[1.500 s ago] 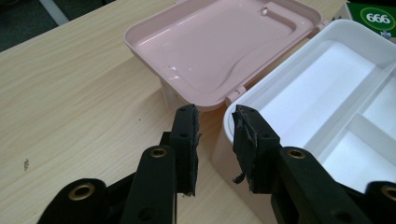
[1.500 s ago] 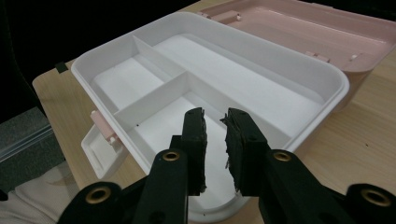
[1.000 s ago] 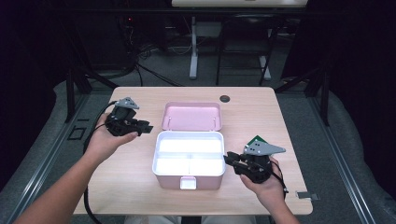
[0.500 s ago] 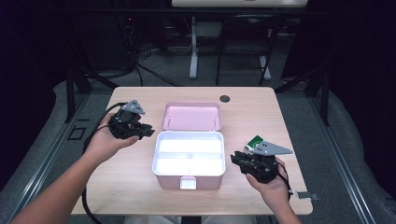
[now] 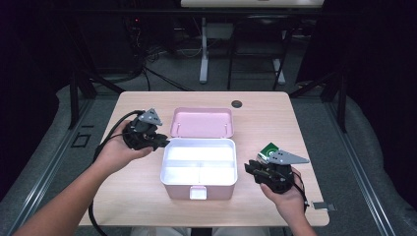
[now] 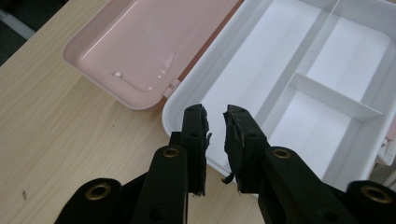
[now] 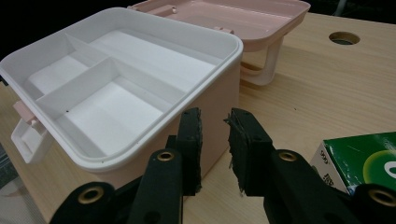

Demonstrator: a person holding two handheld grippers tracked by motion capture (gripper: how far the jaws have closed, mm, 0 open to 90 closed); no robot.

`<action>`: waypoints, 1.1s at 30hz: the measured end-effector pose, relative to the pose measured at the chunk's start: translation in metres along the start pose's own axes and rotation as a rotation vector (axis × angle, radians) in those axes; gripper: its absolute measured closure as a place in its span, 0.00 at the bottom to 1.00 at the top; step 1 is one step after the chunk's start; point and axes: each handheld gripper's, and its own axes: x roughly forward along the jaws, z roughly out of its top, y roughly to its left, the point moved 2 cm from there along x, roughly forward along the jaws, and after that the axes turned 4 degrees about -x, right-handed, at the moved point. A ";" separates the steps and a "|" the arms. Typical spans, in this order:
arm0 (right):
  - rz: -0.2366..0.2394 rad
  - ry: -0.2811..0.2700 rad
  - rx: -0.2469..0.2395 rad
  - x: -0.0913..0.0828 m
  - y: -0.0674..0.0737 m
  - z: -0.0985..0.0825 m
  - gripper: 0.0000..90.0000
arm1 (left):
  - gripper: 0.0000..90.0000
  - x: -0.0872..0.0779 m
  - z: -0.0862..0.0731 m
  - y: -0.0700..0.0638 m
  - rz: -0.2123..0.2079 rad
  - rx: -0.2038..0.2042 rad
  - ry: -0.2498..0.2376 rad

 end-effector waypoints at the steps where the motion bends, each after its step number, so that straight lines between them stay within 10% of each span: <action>1: -0.001 0.000 -0.001 0.000 0.000 0.000 0.82 | 0.86 0.002 0.001 -0.002 -0.005 0.008 0.003; 33: -0.017 -0.002 0.027 0.002 -0.007 -0.008 0.80 | 0.88 0.045 0.034 -0.047 0.009 0.323 0.246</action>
